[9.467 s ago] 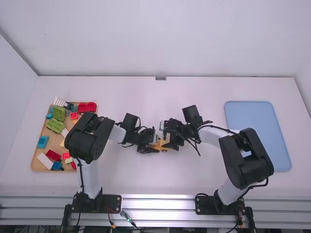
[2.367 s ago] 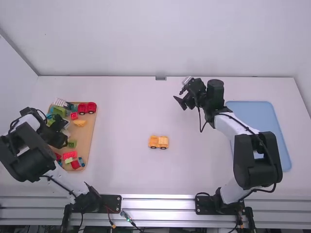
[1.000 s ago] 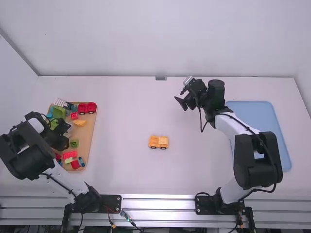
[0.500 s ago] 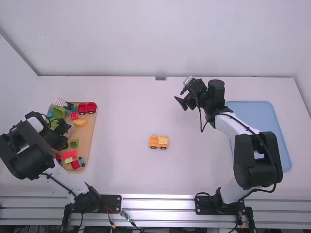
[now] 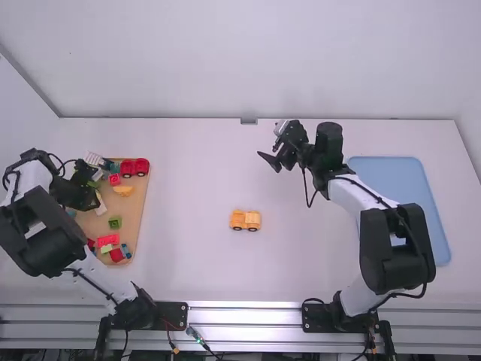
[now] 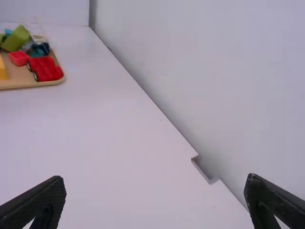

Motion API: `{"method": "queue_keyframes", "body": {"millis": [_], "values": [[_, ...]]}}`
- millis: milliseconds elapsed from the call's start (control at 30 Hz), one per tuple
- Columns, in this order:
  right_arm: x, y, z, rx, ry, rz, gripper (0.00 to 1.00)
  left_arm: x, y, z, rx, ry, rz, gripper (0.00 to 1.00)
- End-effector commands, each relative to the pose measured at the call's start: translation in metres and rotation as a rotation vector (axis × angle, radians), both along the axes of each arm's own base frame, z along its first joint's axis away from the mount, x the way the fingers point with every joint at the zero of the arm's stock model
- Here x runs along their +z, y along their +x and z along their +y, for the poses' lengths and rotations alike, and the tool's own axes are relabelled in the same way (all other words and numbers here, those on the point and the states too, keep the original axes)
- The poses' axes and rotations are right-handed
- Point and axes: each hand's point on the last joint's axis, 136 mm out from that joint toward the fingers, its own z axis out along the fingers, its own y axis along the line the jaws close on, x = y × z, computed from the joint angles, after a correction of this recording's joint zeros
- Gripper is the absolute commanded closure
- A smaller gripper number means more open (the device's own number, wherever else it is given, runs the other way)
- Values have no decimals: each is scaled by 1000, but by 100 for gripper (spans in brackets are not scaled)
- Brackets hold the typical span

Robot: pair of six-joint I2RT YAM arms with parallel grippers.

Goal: Assemble lego blocks to make yellow taxi

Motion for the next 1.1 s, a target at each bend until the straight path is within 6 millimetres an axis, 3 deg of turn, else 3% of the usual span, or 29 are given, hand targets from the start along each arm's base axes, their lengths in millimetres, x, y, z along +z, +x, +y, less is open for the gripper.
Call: {"method": "queue_keyframes", "body": {"millis": [0, 167, 300, 333, 500, 667, 700, 800, 833, 900, 1067], "values": [[12, -2, 9, 18, 10, -26, 1, 17, 20, -16, 13, -18, -67, 98], [11, -1, 15, -5, -5, -34, 1, 30, 50, -35, -7, 15, -172, 98], [11, -5, 24, 15, -4, -33, 1, 43, 75, -66, -50, 46, -259, 98], [11, -3, 24, -16, 22, 6, 1, 49, 84, -86, -107, 56, -296, 98], [10, 16, 12, -218, 128, 146, 1, 61, 108, -142, -205, 67, -409, 98], [2, 26, 9, -266, 270, 284, 1, 71, 131, -221, -305, 38, -591, 98], [2, 26, 9, -263, 273, 287, 1, 72, 131, -226, -313, 37, -602, 98], [-5, 31, 13, -189, 357, 402, 1, 77, 135, -275, -385, 2, -731, 98], [-5, 31, 13, -177, 366, 417, 1, 78, 136, -280, -390, -3, -743, 98], [-8, 28, 20, -53, 411, 522, 2, 81, 135, -311, -418, -45, -814, 98], [-19, 23, 36, 102, 410, 586, 7, 83, 131, -344, -403, -132, -857, 98]]}}
